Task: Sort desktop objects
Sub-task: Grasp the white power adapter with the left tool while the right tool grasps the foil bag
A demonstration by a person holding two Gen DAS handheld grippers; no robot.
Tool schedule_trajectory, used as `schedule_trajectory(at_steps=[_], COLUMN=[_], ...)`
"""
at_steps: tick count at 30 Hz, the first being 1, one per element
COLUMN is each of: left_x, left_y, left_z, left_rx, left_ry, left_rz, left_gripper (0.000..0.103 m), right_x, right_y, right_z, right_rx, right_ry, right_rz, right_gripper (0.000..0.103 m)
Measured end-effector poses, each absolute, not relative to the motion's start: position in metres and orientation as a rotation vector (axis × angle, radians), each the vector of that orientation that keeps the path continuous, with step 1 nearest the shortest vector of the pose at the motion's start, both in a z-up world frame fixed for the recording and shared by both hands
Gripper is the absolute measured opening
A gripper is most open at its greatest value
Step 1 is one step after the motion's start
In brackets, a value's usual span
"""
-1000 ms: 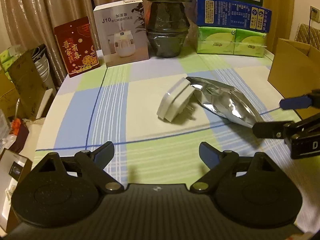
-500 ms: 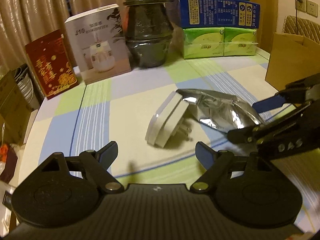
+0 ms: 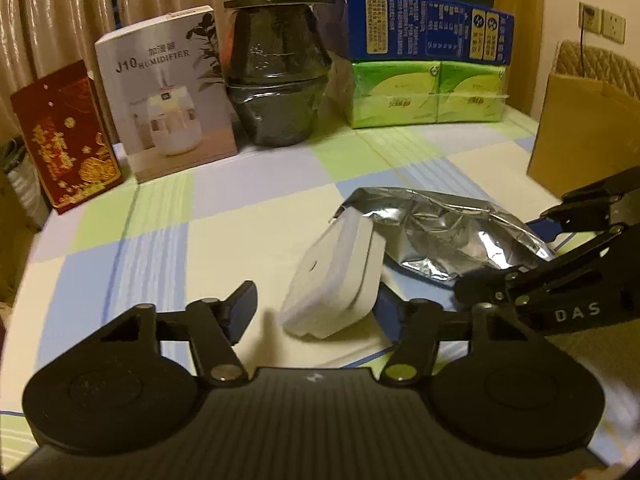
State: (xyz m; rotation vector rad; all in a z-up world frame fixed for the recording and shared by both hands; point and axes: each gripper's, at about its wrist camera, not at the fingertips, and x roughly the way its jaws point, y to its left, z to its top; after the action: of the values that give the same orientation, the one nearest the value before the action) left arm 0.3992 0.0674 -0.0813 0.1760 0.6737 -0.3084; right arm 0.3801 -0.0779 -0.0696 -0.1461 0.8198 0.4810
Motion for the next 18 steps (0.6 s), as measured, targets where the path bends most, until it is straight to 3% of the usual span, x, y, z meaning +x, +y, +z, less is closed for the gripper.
schedule_trajectory(at_steps=[8, 18], left_x=[0.394, 0.366], left_y=[0.062, 0.062], left_z=[-0.084, -0.071], left_rx=[0.203, 0.125], left_ry=[0.696, 0.751], left_rz=[-0.285, -0.256], left_gripper=[0.022, 0.022], right_x=[0.378, 0.355], right_y=[-0.078, -0.088], right_z=[-0.068, -0.06], right_rx=[-0.145, -0.063], right_ry=[0.819, 0.87], right_rz=[0.47, 0.461], right_gripper=[0.044, 0.04])
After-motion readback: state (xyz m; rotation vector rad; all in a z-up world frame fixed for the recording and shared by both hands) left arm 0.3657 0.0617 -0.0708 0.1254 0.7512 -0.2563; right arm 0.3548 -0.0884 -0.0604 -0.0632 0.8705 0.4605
